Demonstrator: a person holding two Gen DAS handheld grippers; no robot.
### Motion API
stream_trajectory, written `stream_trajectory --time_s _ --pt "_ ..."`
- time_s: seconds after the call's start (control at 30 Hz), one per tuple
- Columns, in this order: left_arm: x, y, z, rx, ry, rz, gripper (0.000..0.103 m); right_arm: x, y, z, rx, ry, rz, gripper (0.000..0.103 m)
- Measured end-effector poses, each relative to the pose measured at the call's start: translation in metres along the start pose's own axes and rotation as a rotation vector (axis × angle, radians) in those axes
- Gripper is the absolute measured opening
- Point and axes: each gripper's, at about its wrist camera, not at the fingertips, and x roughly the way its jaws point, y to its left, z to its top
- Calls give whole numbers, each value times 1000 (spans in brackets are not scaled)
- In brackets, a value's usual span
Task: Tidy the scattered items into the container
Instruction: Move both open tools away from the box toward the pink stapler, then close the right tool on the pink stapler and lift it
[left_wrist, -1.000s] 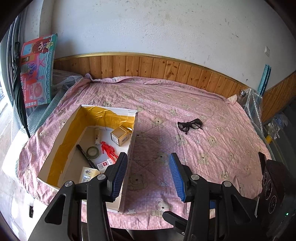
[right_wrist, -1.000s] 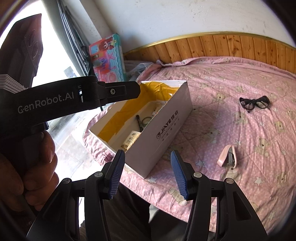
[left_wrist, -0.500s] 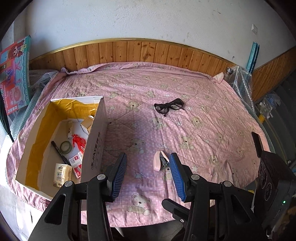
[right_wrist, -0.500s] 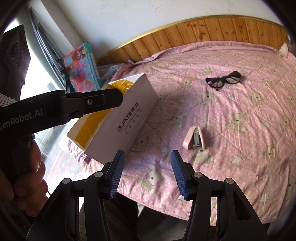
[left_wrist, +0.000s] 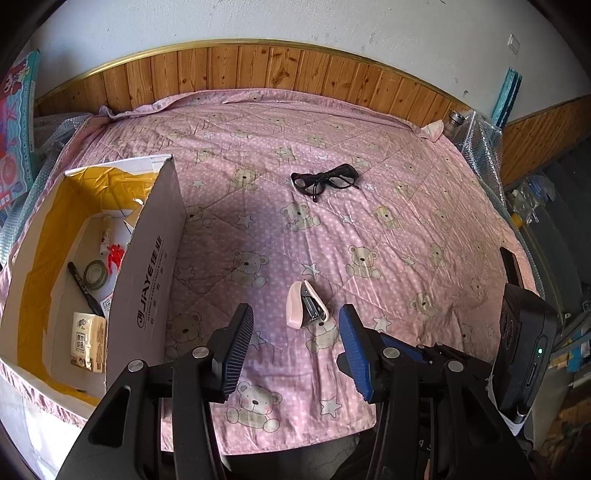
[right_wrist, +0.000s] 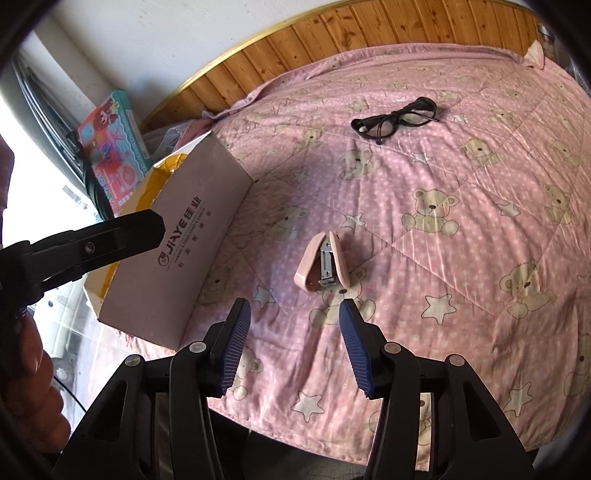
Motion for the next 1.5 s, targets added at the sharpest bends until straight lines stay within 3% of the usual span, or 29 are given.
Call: stream_trajectory --time_s 0.2,0.5,0.73,0.77,0.9,1.0,1.1,1.17,1.3,1.4,1.5 --pt "18 14 2 -32 35 -7 50 33 -12 12 14 48 -37 44" --pt "49 44 1 -100 97 -17 50 86 -36 20 118 97 35 44" --pt "62 60 5 -138 115 -17 50 94 -6 26 -22 85 0 37" --pt "63 62 5 -143 115 -16 50 93 -5 27 -28 75 -5 25" --pt "64 68 6 -157 112 -15 50 90 -6 26 -35 85 -8 25" --pt "64 69 6 -161 113 -17 50 87 -18 23 39 88 26 25" --pt "62 67 4 -156 113 -22 50 85 -54 18 259 91 125 29" --pt "61 65 3 -154 109 -27 50 79 -65 15 284 58 93 27" --pt "56 62 2 -149 99 -32 50 58 -48 23 164 -18 -45 30" --pt "52 63 2 -156 88 -29 50 48 -8 30 -41 -67 -94 37" --pt "46 70 3 -174 69 -6 50 65 27 21 -256 -39 -153 37"
